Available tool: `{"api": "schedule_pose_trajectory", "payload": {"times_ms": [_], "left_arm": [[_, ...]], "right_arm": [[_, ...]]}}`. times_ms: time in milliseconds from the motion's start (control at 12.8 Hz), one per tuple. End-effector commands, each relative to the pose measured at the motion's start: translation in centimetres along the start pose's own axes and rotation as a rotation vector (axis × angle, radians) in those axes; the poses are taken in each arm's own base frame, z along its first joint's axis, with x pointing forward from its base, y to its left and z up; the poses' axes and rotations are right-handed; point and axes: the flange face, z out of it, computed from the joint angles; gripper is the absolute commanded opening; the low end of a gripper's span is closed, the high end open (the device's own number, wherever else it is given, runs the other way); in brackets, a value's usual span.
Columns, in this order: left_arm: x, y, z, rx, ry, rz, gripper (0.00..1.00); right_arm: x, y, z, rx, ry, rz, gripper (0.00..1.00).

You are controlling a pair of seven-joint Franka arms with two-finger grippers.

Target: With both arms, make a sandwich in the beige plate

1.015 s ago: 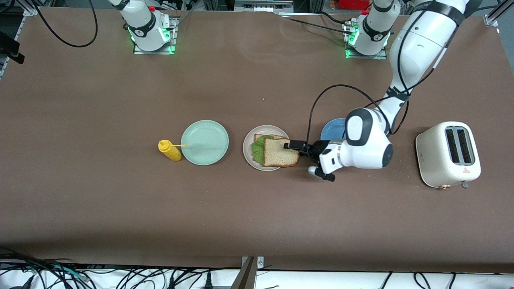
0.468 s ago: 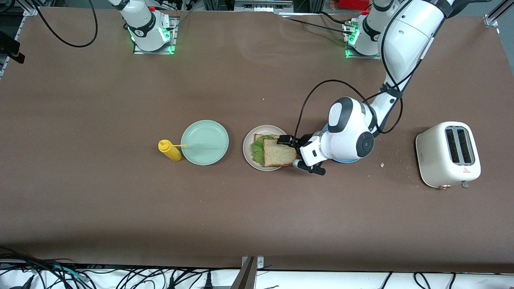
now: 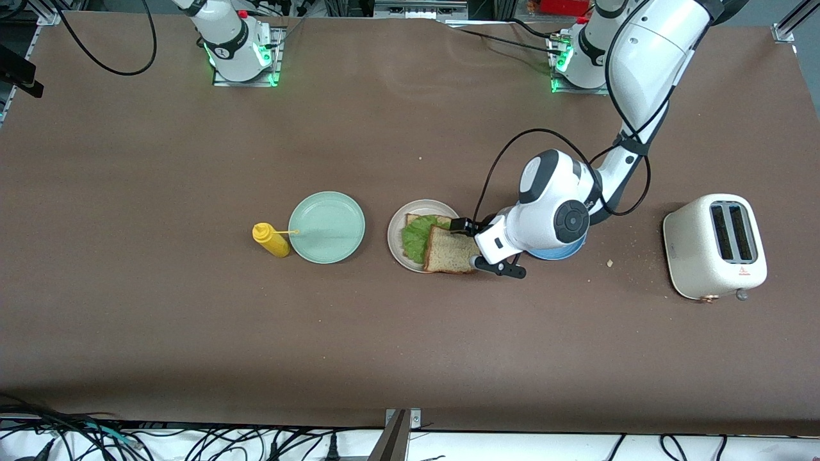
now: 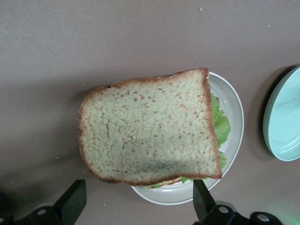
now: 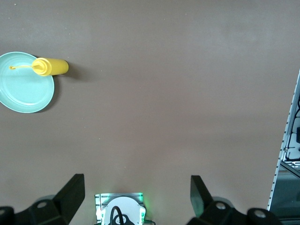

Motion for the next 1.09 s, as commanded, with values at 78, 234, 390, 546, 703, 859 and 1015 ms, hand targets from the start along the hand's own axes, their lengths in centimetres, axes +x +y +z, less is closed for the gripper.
{"api": "schedule_pose_trajectory", "payload": {"times_ms": [78, 234, 390, 546, 703, 859, 1015], "left_arm": [[-0.1, -1.0, -5.3, 0.039, 0.054, -0.023, 1.0], [0.0, -3.4, -10.2, 0.087, 0.098, -0.033, 1.0], [-0.4, -6.1, -14.7, 0.191, 0.123, -0.022, 1.0], [-1.2, -8.3, -18.9, 0.261, 0.143, -0.034, 1.0], [-3.1, -10.5, -23.4, 0.364, 0.132, -0.055, 1.0], [-5.4, -10.8, -28.4, 0.452, 0.163, -0.067, 1.0], [-7.2, -10.1, -32.6, 0.463, 0.168, -0.094, 1.0]], "right_arm": [[-0.5, 0.0, -0.7, -0.016, -0.004, -0.006, 1.0], [-0.5, -0.1, -0.7, -0.016, -0.004, -0.007, 1.0], [-0.4, -0.2, -0.7, -0.016, -0.003, -0.009, 1.0], [-0.4, -0.2, -0.7, -0.016, -0.003, -0.009, 1.0], [-0.4, -0.2, -0.7, -0.016, -0.003, -0.009, 1.0], [-0.4, -0.2, -0.7, -0.016, -0.003, -0.009, 1.0], [-0.4, -0.2, -0.7, -0.016, -0.003, -0.009, 1.0]]}}
